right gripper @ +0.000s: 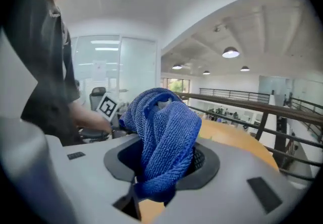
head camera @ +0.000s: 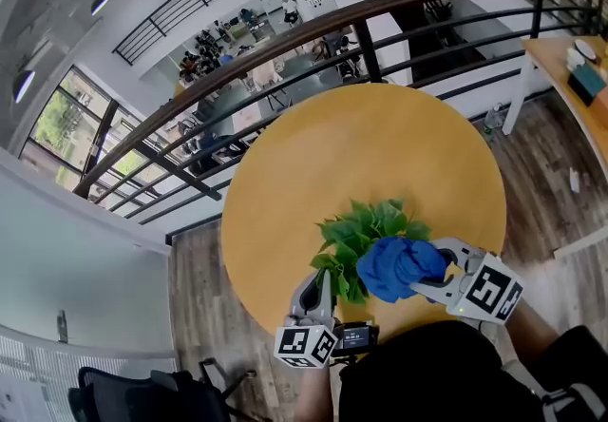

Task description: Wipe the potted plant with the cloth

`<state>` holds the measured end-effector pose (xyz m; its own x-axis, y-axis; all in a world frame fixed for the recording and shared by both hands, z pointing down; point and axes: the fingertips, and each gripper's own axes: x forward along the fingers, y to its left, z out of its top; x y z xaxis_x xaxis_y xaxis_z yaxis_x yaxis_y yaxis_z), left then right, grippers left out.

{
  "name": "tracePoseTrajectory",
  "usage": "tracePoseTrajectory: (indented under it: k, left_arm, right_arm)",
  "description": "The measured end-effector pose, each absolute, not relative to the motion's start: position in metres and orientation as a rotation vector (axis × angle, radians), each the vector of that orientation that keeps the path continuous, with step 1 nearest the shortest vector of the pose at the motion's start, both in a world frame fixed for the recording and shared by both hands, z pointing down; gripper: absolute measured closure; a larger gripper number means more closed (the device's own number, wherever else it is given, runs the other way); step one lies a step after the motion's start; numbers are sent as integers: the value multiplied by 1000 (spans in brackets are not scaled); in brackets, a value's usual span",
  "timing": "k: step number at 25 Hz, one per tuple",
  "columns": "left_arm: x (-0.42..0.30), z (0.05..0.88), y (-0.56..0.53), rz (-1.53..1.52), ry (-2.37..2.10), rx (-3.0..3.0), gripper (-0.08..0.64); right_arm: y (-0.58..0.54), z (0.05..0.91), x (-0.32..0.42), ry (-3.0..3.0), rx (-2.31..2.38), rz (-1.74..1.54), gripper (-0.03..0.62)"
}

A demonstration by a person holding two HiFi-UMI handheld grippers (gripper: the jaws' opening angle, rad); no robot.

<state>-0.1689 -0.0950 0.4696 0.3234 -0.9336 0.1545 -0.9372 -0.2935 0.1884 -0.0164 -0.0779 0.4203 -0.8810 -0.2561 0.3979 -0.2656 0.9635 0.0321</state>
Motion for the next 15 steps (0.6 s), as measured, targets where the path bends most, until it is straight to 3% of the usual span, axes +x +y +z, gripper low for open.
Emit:
tracePoseTrajectory:
  k: [3, 9, 15]
  left_arm:
    - [-168, 471, -94, 24, -1698, 2352, 557]
    - [-172, 467, -100, -5, -1720, 2315, 557]
    - [-178, 470, -98, -13, -1738, 2284, 557]
  right_arm:
    - [-97, 428, -28, -2612, 574, -57, 428]
    - [-70, 501, -56, -2300, 352, -428, 428]
    - [-57, 566, -19, -2148, 297, -308, 428]
